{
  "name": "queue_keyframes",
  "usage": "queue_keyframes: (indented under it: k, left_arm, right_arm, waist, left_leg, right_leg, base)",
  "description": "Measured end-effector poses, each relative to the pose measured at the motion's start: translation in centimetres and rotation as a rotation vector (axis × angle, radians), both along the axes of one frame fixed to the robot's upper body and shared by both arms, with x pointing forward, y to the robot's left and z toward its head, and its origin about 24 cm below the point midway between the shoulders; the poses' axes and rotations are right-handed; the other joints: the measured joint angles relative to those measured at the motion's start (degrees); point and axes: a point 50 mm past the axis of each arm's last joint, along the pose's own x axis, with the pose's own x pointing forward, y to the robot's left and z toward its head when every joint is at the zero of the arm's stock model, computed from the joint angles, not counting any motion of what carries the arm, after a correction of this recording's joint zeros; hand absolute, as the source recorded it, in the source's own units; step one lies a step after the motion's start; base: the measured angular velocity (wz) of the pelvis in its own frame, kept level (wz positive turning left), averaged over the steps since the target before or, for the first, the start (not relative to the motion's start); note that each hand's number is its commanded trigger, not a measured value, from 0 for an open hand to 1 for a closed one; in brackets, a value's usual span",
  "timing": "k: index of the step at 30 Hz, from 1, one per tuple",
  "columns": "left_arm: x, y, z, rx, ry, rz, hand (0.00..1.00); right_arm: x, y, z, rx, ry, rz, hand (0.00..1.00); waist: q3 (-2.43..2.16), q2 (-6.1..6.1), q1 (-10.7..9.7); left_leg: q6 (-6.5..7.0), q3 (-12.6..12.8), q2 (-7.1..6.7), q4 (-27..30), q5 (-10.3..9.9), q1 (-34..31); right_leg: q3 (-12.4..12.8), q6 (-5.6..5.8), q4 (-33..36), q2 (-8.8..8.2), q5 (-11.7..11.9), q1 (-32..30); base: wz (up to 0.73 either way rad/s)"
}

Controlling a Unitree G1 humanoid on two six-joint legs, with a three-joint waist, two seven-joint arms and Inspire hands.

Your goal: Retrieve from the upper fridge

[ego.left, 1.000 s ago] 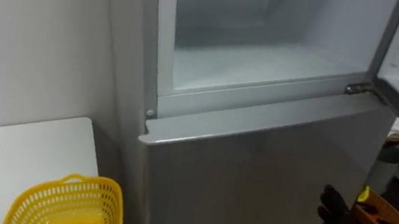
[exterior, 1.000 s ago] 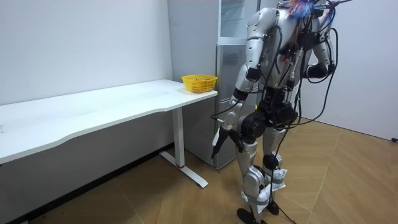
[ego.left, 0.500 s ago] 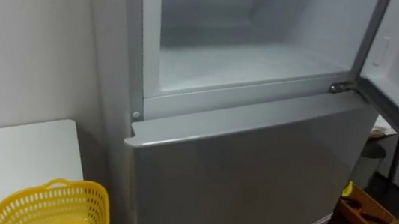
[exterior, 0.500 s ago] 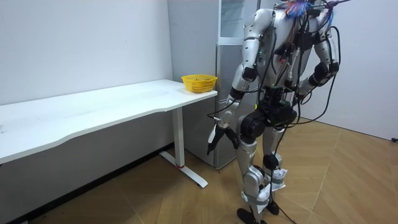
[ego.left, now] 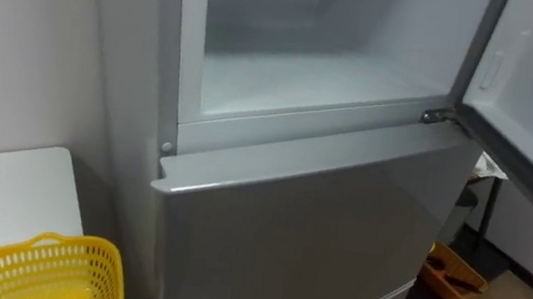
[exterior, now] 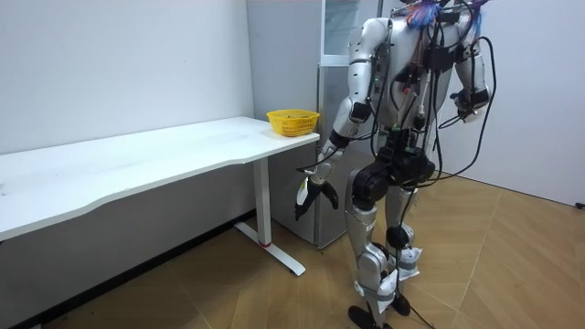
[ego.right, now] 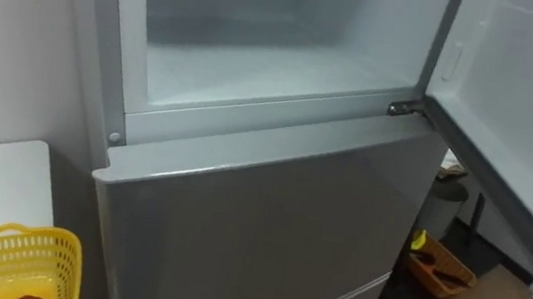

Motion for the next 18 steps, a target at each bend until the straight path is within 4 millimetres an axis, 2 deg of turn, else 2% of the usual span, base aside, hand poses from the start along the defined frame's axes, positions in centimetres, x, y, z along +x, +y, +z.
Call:
queue_keyframes:
  k: [2, 5, 15, 18]
  left_arm:
    - [0.0, 0.0, 0.0, -0.001, -0.002, 0.0, 0.0]
    - [0.0, 0.1, 0.1, 0.003, -0.004, 0.01, 0.0]
    - [-1.0, 0.3, 0.1, 0.019, 0.023, 0.001, 0.0]
    - [-1.0, 0.2, 0.0, 0.019, 0.028, -0.004, 0.0]
  right_arm:
    - [0.9, 0.4, 1.6, -0.005, -0.121, 0.044, 0.0]
    - [1.8, 0.5, 2.3, 0.006, -0.208, 0.077, 0.0]
    - [2.0, 0.2, 3.2, -0.051, -0.278, 0.113, 0.0]
    - [2.4, 0.5, 4.0, -0.091, -0.314, 0.149, 0.0]
  waist:
    - [0.04, -0.09, 0.1]
    - [-0.01, -0.24, 0.1]
    - [-0.03, 0.01, 0.3]
    - [-0.06, 0.0, 0.4]
  left_leg:
    - [0.0, 0.0, 0.01, 0.0, 0.0, 0.1]
    - [-0.01, -0.1, 0.02, 0.0, 0.0, 0.2]
    - [-0.02, -0.4, 0.0, 0.0, 0.0, 0.1]
    - [-0.02, -0.4, -0.02, 0.0, 0.0, 0.1]
  right_leg:
    - [0.1, -0.02, -0.1, 0.02, 0.0, 0.1]
    - [0.1, -0.03, 0.0, 0.01, 0.0, 0.2]
    - [-0.2, -0.03, 0.0, -0.04, -0.1, 0.1]
    - [0.0, -0.03, 0.1, 0.02, -0.1, 0.1]
  base:
    - [0.0]
    - [0.0]
    - [0.01]
    - [0.0]
